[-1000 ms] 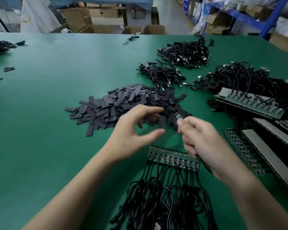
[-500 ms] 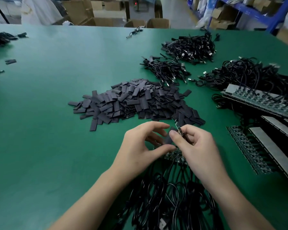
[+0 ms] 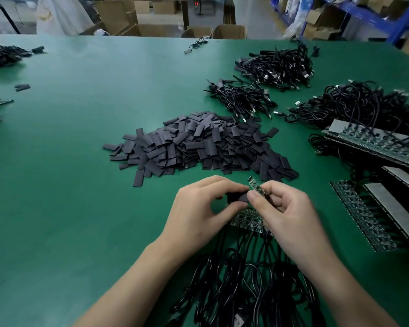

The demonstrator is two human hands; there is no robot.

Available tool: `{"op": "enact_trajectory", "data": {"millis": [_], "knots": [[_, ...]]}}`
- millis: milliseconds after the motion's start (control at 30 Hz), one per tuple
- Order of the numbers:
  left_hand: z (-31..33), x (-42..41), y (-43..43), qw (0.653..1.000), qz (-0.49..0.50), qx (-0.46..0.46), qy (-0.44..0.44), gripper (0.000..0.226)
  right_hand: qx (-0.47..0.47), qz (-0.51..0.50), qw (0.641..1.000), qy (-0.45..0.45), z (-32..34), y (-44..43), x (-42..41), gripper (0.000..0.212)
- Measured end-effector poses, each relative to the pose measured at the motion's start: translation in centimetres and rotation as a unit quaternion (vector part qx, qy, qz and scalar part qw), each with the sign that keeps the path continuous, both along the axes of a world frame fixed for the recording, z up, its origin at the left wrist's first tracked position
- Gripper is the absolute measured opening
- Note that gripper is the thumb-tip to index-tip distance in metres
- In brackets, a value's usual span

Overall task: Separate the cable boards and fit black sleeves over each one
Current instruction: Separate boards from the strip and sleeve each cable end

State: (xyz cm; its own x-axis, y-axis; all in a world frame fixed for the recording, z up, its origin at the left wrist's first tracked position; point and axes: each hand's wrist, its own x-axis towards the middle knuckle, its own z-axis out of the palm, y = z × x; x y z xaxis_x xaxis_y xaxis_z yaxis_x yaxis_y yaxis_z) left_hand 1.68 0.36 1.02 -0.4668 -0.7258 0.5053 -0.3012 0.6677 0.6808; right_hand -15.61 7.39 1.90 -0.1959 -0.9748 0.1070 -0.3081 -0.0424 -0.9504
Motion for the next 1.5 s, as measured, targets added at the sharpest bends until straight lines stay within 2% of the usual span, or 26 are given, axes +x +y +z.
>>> {"op": "enact_trajectory", "data": {"millis": [233, 367, 567, 667, 1167, 1500], "knots": [[0.0, 0.1, -0.1, 0.999, 0.011, 0.036, 0.028, 0.018, -0.007, 0.006, 1.000, 0.005, 0.1, 0.1, -0.3, 0.038], [0.1, 0.4, -0.5, 0.996, 0.017, 0.071, 0.053, 0.019, 0.029, 0.009, 0.999, -0.024, 0.7, 0.1, -1.1, 0.040], [0.0, 0.6, -0.7, 0.994, 0.011, 0.080, 0.072, 0.020, 0.021, 0.047, 0.995, 0.090, 1.7, 0.5, -1.4, 0.038], [-0.1, 0.7, -0.7, 0.994, 0.011, 0.076, 0.075, 0.019, 0.018, 0.058, 0.992, 0.107, 1.4, 0.4, -1.6, 0.033], [-0.4, 0.9, -0.9, 0.999, 0.009, 0.041, 0.006, 0.017, 0.023, 0.073, 0.986, 0.151, 1.0, 0.5, -1.7, 0.033], [0.5, 1.6, -1.2, 0.998, -0.037, 0.007, -0.050, 0.022, 0.033, 0.075, 0.984, 0.161, 0.9, 0.5, -1.7, 0.036]]}}
